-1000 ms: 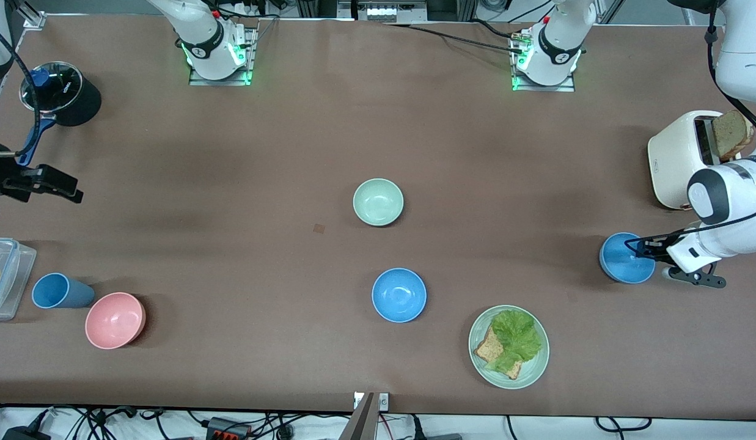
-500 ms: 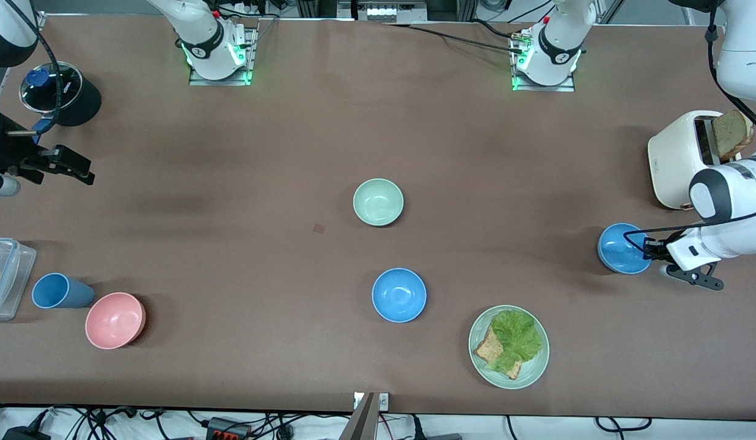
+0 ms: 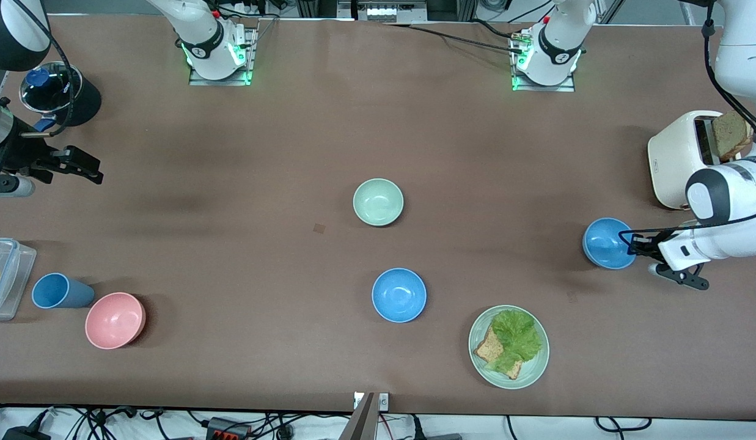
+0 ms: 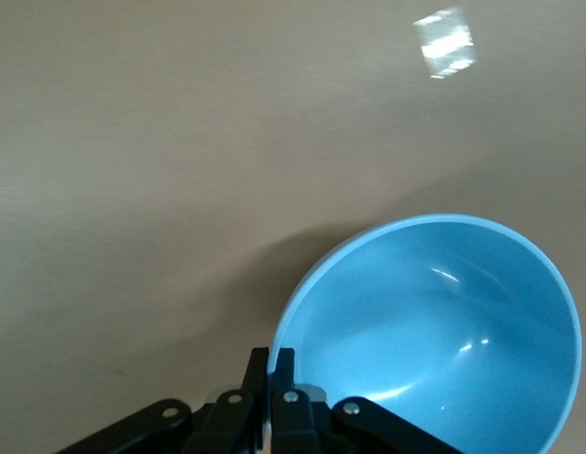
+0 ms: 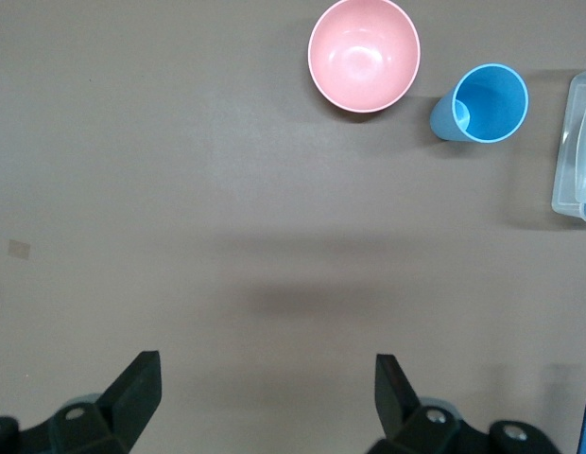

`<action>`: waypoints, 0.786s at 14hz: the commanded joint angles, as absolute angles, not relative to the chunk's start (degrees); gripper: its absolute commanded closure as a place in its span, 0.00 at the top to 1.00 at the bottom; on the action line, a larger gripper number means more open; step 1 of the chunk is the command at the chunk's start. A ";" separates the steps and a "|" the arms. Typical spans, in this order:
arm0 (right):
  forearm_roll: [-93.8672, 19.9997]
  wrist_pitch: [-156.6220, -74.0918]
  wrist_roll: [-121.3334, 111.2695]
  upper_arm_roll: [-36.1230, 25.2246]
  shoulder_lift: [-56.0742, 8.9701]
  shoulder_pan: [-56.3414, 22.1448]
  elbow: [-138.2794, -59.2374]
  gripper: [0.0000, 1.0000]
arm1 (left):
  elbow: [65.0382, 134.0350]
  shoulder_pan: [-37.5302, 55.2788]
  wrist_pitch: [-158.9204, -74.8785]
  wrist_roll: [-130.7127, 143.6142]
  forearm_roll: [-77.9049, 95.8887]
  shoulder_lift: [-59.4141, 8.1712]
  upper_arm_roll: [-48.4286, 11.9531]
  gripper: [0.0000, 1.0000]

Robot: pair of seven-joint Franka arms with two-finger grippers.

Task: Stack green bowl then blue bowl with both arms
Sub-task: 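Grasp the blue bowl rim with the left gripper, then carry the blue bowl over the green bowl with the left gripper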

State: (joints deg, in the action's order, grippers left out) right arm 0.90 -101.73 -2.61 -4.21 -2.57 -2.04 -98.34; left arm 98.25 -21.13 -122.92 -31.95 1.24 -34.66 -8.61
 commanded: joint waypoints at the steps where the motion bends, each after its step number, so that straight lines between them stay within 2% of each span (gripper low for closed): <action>1: 1.67 -102.22 -3.43 -4.39 -0.97 -2.37 -99.84 1.00 | 98.35 -21.45 -115.95 -32.26 3.51 -29.98 -11.86 0.00; 7: 1.58 -102.30 -3.43 -4.39 -1.58 -2.46 -99.23 1.00 | 98.52 -21.53 -106.80 -14.89 5.79 -24.53 -21.96 0.00; 11: 1.58 -102.04 -3.34 -4.39 -1.58 -2.46 -99.23 1.00 | 99.84 -21.53 -105.82 4.51 8.00 -22.76 -31.35 0.00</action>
State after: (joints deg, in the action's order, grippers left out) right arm 0.91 -101.74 -2.66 -4.21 -2.50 -2.12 -98.36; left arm 97.88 -20.80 -106.23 -3.70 6.82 -24.72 -27.10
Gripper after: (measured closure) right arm 0.000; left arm 0.956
